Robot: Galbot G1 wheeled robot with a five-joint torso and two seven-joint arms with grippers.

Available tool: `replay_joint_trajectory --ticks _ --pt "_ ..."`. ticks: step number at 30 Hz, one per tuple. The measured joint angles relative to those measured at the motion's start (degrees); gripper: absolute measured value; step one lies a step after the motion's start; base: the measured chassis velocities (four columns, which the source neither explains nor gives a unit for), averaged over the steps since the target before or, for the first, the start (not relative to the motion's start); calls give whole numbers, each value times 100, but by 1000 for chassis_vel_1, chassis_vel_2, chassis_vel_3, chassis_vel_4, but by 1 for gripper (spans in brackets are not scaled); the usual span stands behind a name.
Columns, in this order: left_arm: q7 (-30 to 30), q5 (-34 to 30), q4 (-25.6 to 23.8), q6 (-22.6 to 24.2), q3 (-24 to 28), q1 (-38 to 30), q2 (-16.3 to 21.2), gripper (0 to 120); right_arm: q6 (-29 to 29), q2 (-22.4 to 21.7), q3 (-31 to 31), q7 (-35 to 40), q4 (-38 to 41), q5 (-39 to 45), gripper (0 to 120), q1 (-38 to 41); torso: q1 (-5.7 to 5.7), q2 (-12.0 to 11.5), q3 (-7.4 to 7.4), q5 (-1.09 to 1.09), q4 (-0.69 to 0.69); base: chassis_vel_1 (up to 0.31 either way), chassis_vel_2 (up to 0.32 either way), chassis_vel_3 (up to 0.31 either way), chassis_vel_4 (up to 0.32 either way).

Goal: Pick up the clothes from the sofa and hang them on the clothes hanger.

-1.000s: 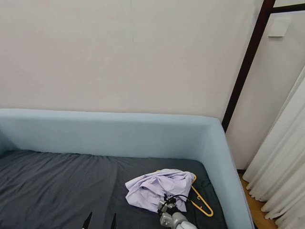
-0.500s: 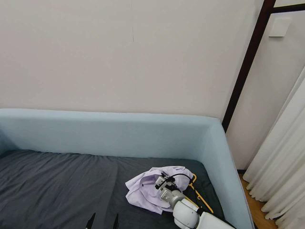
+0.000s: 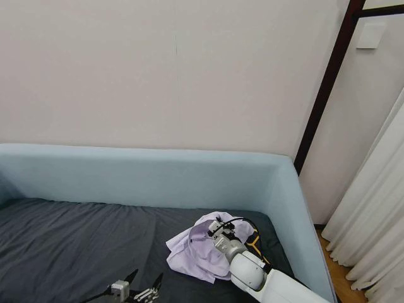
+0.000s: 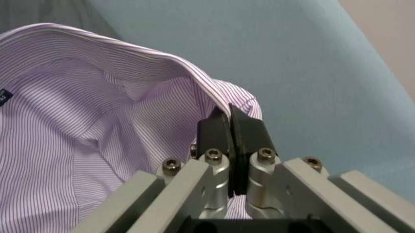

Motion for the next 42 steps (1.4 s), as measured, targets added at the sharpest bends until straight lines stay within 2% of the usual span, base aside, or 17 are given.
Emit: replay_joint_trajectory --ticks 2,3,7,8,11,13,17,18,22,27,32,42 --pt "192 -536 164 95 619 -542 125 100 -62 -3 8 59 26 165 0 70 0 0 0 3 1 0 0 0 0" --pt "192 -536 164 95 619 -542 125 100 -62 -3 8 59 26 165 0 70 0 0 0 3 1 0 0 0 0" --pt "415 -1190 832 74 1539 -1218 -105 100 -75 73 -86 78 -51 290 0 324 0 0 1 1 7 0 0 0 0" --pt "415 -1190 832 74 1539 -1218 -105 100 -75 73 -86 78 -51 290 0 324 0 0 1 1 7 0 0 0 0" --pt "400 -1858 1313 50 2086 -1731 -508 100 -143 4 -100 100 10 386 0 374 0 0 0 1 3 0 0 0 0" --pt "383 -2006 1410 54 2175 -1835 -615 100 -158 -25 -101 108 36 399 0 373 0 0 0 3 1 0 0 0 0" --pt "379 -2438 1823 71 2519 -2259 -1236 100 -225 -168 -61 123 194 434 0 312 0 0 0 3 3 0 0 0 0" --pt "379 -2438 1823 71 2519 -2259 -1236 100 -225 -168 -61 123 194 434 0 312 0 0 0 3 3 0 0 0 0" --pt "385 -2567 2113 82 2684 -2514 -1704 98 -252 -195 -20 120 262 405 0 287 0 0 0 3 2 0 0 0 0" --pt "391 -2626 2306 79 2760 -2665 -1962 97 -284 -178 3 104 296 356 0 286 0 0 0 3 3 0 0 0 0" --pt "398 -2553 2909 19 2802 -2774 -2496 97 -283 -78 228 95 251 273 0 208 0 -1 0 2 4 0 0 0 0" --pt "401 -2365 3390 -37 2871 -3008 -2805 97 -306 -197 411 88 404 265 0 -8 0 0 0 1 3 0 0 0 0"
